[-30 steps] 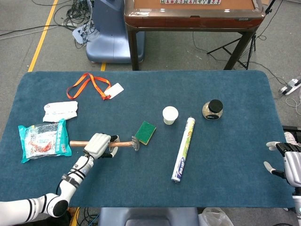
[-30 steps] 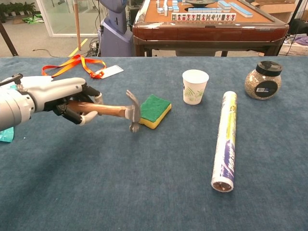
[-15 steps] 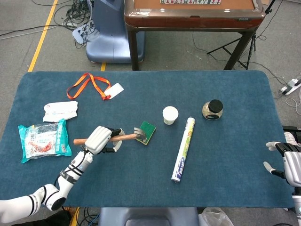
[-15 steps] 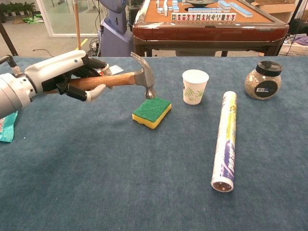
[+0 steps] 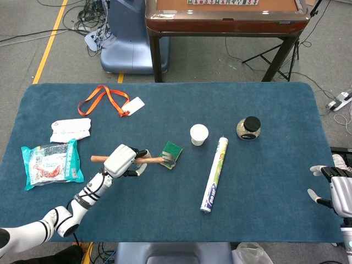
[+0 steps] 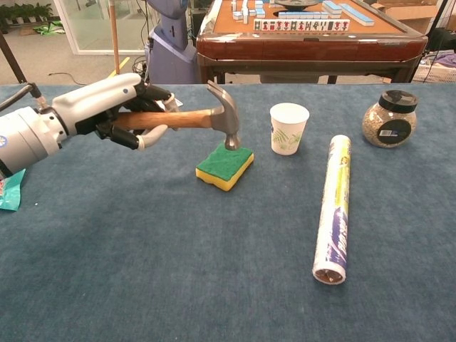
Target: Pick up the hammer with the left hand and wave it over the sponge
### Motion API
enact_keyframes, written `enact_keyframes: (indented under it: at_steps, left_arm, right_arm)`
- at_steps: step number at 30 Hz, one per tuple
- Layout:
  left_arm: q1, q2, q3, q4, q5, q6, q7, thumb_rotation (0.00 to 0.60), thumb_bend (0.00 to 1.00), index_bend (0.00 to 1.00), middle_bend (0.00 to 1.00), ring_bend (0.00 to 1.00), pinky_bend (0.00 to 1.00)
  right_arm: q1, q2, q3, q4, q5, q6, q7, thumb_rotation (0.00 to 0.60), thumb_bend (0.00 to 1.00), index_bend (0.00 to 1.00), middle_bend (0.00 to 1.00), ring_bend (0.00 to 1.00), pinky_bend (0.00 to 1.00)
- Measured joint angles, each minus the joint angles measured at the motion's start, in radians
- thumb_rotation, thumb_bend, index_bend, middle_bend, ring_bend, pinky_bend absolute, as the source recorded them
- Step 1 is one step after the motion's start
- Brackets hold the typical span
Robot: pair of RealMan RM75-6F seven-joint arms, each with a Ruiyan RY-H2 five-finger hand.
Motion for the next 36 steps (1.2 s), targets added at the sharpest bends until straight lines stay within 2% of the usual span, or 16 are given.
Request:
enact_keyframes:
  at_steps: [13,23,36]
  left_arm:
    - [-0.048,-0.122,0.005,0.267,-0.001,-0.031,-0.036,0.600,0.57,0.73,0.78,0.69,0.74]
    - [-0.055,-0.216,0.053,0.457,0.007,-0.053,-0.036,0.600,0.57,0.73,0.78,0.68,0.74]
    - [-0.051,-0.205,0.026,0.435,-0.003,0.063,-0.120,0.600,0.57,0.73,0.78,0.68,0.74]
  right_arm:
    - [0.005,-0.001,0.001,0.002,0.010,-0.011,-0.006,0.600,0.17,0.36,0.41,0.31,0.33]
    - [0.006,-0.001,0.001,-0.001,0.014,-0.013,-0.009,0.600,0.17,0.36,0.41,0.31,0.33]
    - [0.005,-0.001,0.000,-0.002,0.010,-0.010,-0.009,0.600,0.17,0.36,0.41,0.31,0.33]
